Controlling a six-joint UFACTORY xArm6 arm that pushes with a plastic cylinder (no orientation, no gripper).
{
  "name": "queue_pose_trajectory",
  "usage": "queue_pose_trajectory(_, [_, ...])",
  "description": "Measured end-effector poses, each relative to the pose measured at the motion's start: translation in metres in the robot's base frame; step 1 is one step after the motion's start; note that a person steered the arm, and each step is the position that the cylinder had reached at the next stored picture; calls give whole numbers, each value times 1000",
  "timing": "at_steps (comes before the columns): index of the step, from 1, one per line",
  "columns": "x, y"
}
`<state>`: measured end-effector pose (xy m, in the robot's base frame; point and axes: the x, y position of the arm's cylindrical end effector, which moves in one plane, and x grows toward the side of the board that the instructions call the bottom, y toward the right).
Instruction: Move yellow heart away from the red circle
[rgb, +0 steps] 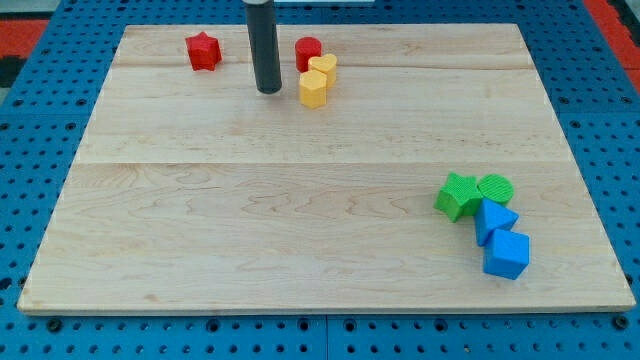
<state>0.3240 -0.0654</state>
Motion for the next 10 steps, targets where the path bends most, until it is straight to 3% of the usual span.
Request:
queue_pose_trajectory(4, [-16, 88])
queue_pose_trajectory(7, [-25, 9])
queue_pose_trajectory(8, [-50, 26])
queue_pose_trajectory(10, [-53, 90])
